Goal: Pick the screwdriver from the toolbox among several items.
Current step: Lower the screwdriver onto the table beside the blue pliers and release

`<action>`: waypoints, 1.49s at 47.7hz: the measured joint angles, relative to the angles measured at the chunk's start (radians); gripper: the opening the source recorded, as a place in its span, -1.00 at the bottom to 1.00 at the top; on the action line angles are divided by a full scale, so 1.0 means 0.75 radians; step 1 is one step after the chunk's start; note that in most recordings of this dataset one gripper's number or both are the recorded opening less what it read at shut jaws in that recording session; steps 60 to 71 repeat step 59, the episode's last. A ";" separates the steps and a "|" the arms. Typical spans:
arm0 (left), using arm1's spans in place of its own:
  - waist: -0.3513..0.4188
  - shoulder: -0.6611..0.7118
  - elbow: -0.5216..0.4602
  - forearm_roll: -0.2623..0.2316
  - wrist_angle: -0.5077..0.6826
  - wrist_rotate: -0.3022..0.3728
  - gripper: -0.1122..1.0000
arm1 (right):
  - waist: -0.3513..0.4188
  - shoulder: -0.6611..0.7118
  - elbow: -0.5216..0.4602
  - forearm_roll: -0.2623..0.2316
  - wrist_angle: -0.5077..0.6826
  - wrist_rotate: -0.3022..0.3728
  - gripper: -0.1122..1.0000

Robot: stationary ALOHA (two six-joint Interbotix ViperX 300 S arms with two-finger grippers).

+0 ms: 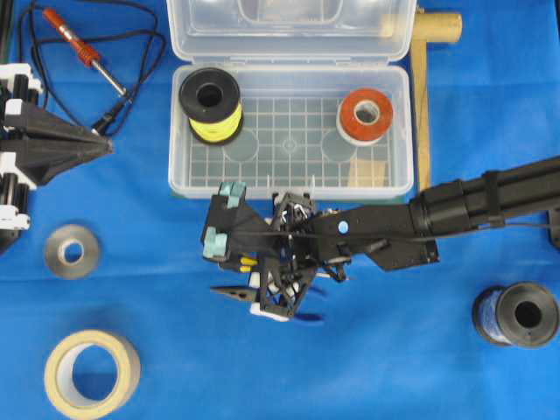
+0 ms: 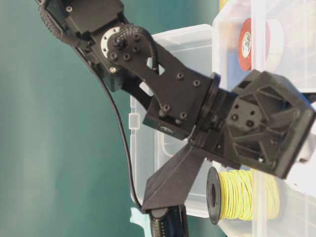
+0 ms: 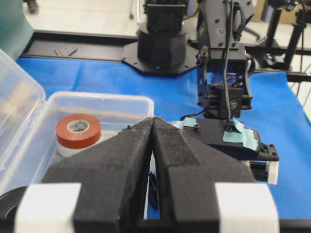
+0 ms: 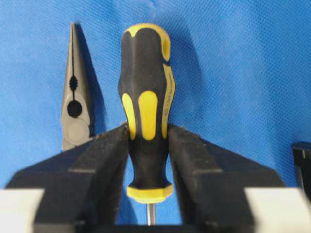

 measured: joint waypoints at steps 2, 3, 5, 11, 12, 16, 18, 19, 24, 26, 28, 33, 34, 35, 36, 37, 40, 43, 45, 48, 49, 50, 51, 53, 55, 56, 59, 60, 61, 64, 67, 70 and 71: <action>-0.002 0.000 -0.002 0.002 0.000 0.000 -0.80 | 0.000 0.002 0.000 0.000 0.014 -0.004 0.20; 0.000 0.000 -0.002 0.002 0.000 0.000 -0.80 | 0.000 0.002 0.000 -0.002 0.022 -0.004 0.31; 0.000 0.000 0.000 0.002 0.000 0.000 -0.80 | 0.000 0.000 0.000 -0.004 0.045 -0.014 0.50; 0.000 0.000 -0.002 0.002 0.000 0.000 -0.80 | 0.002 -0.041 0.000 -0.041 0.119 -0.016 0.60; 0.000 0.000 -0.002 0.002 0.000 0.000 -0.80 | 0.002 -0.055 0.002 -0.049 0.129 -0.014 0.57; 0.000 -0.002 0.000 0.000 0.000 0.000 -0.80 | 0.002 -0.162 0.002 -0.100 0.192 -0.016 0.53; 0.000 -0.004 0.000 0.000 0.002 0.000 -0.80 | 0.004 -0.223 0.006 -0.127 0.221 -0.010 0.53; 0.000 -0.004 -0.002 0.000 0.000 0.000 -0.80 | 0.006 -0.254 0.008 -0.143 0.233 -0.014 0.53; 0.000 -0.004 0.000 0.000 0.000 -0.002 -0.80 | 0.018 -0.403 0.043 -0.225 0.278 -0.012 0.53; 0.000 -0.004 -0.002 0.002 0.002 -0.002 -0.80 | 0.027 -0.460 0.072 -0.260 0.292 -0.008 0.53; 0.000 -0.004 0.000 0.002 0.000 -0.002 -0.80 | 0.035 -0.534 0.112 -0.301 0.297 -0.004 0.53; 0.000 -0.006 0.000 0.002 0.000 -0.002 -0.80 | 0.047 -0.691 0.221 -0.352 0.299 0.000 0.53; 0.000 -0.006 0.000 0.002 0.002 -0.002 -0.80 | 0.049 -0.720 0.243 -0.358 0.297 0.000 0.53; 0.000 -0.006 0.000 0.002 0.000 -0.002 -0.80 | 0.047 -0.753 0.274 -0.364 0.290 0.000 0.53; 0.000 -0.006 -0.002 0.002 0.002 -0.002 -0.80 | 0.049 -0.779 0.299 -0.368 0.282 0.000 0.53; 0.000 -0.006 0.000 0.002 0.002 -0.002 -0.80 | 0.047 -0.808 0.325 -0.370 0.276 0.000 0.53; 0.000 -0.006 0.000 0.000 0.000 -0.002 -0.80 | 0.049 -0.918 0.430 -0.382 0.235 -0.002 0.54; 0.000 -0.006 0.000 0.002 0.002 -0.002 -0.80 | 0.049 -1.023 0.528 -0.387 0.182 0.002 0.53; 0.000 -0.006 0.000 0.000 0.002 -0.002 -0.80 | 0.049 -1.094 0.591 -0.389 0.143 0.006 0.53; 0.000 -0.006 0.002 0.002 0.004 -0.004 -0.80 | 0.049 -1.194 0.681 -0.395 0.094 0.012 0.53; 0.000 -0.006 0.002 0.000 0.002 -0.004 -0.80 | 0.049 -1.227 0.712 -0.397 0.078 0.014 0.53; 0.000 -0.006 0.002 0.000 0.004 -0.004 -0.80 | 0.049 -1.262 0.744 -0.399 0.063 0.018 0.53; 0.000 -0.006 0.004 0.002 0.002 -0.004 -0.80 | 0.049 -1.295 0.775 -0.405 0.047 0.020 0.53; 0.000 -0.006 0.006 0.000 0.002 -0.004 -0.80 | 0.049 -1.370 0.851 -0.415 0.016 0.022 0.53; 0.000 -0.008 0.006 0.002 0.002 -0.004 -0.80 | 0.049 -1.440 0.916 -0.423 -0.006 0.022 0.53; 0.000 -0.006 0.008 0.002 0.000 -0.004 -0.80 | 0.049 -1.471 0.945 -0.425 -0.018 0.022 0.53; 0.000 -0.006 0.008 0.002 0.000 -0.004 -0.80 | 0.049 -1.554 1.021 -0.432 -0.049 0.022 0.53; 0.000 -0.006 0.008 0.002 0.000 -0.004 -0.80 | 0.049 -1.554 1.021 -0.432 -0.049 0.022 0.53; 0.000 -0.006 0.008 0.002 0.000 -0.004 -0.80 | 0.049 -1.554 1.021 -0.432 -0.049 0.022 0.53; 0.000 -0.006 0.008 0.002 0.000 -0.004 -0.80 | 0.049 -1.554 1.021 -0.432 -0.049 0.022 0.53; 0.000 -0.006 0.008 0.002 0.000 -0.004 -0.80 | 0.049 -1.554 1.021 -0.432 -0.049 0.022 0.53; 0.000 -0.006 0.008 0.002 0.000 -0.004 -0.80 | 0.049 -1.554 1.021 -0.432 -0.049 0.022 0.53; 0.000 -0.006 0.008 0.002 0.000 -0.004 -0.80 | 0.049 -1.554 1.021 -0.432 -0.049 0.022 0.53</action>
